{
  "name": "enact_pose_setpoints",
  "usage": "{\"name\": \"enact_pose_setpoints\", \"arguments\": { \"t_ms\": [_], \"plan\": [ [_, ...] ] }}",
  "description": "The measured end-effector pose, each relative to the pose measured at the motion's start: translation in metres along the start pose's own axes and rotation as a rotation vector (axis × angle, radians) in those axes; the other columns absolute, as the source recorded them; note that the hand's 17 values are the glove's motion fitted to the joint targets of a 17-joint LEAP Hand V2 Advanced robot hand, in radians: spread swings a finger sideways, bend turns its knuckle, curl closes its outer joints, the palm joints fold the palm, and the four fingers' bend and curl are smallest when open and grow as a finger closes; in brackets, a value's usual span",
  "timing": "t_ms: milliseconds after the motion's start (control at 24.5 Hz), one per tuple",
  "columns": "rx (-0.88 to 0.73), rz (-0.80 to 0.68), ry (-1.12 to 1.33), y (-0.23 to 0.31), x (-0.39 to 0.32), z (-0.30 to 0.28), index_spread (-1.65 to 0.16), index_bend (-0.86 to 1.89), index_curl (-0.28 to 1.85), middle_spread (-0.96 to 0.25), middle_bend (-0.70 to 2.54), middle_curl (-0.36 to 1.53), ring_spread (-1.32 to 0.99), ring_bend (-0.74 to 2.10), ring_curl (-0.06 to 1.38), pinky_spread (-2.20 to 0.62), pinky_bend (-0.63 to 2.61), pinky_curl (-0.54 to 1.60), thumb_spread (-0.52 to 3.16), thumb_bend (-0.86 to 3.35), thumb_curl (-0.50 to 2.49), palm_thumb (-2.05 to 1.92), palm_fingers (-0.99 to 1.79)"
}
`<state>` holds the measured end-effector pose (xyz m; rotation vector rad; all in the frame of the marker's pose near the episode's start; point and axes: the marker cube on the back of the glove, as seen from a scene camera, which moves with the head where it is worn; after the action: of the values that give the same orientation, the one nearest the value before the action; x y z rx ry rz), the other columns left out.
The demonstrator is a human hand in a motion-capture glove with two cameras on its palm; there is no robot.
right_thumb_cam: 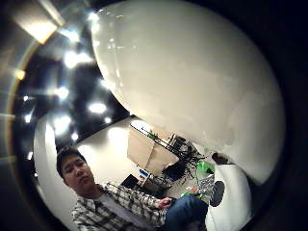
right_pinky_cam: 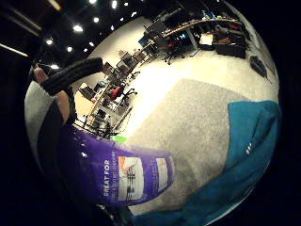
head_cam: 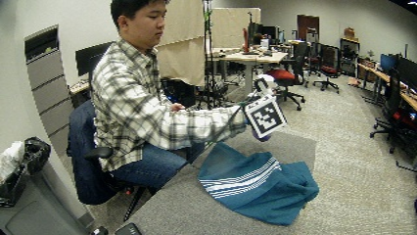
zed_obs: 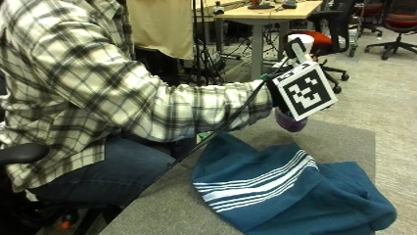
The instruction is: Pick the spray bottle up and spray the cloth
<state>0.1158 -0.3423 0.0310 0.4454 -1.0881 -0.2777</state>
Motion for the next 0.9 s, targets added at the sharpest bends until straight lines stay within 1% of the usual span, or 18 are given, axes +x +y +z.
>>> {"name": "enact_pose_setpoints", "arguments": {
  "t_ms": [122, 367, 489, 693, 897],
  "plan": [
    [-0.004, 0.028, -0.007, -0.008, 0.026, 0.007, -0.3, 0.15, 0.5, -0.18, 0.45, 0.55, -0.21, 0.54, 0.49, -0.16, 0.57, 0.41, 0.25, -0.03, 0.78, 1.11, 1.18],
    [0.055, 0.064, -0.025, -0.018, 0.062, 0.0, -0.3, 0.14, 0.5, -0.18, 0.44, 0.55, -0.2, 0.54, 0.49, -0.15, 0.57, 0.41, 0.26, -0.03, 0.78, 1.12, 1.18],
    [0.085, 0.047, -0.006, -0.024, 0.067, -0.005, -0.3, 0.14, 0.5, -0.18, 0.44, 0.55, -0.2, 0.54, 0.48, -0.15, 0.56, 0.4, 0.26, -0.03, 0.78, 1.12, 1.17],
    [0.061, 0.032, 0.044, -0.027, 0.071, -0.004, -0.29, 0.14, 0.49, -0.17, 0.44, 0.55, -0.2, 0.53, 0.48, -0.14, 0.56, 0.4, 0.27, -0.03, 0.77, 1.12, 1.17],
    [0.054, 0.043, 0.04, -0.028, 0.071, -0.003, -0.29, 0.14, 0.49, -0.17, 0.44, 0.55, -0.2, 0.53, 0.49, -0.15, 0.54, 0.4, 0.28, -0.03, 0.77, 1.12, 1.16]
  ]
}}
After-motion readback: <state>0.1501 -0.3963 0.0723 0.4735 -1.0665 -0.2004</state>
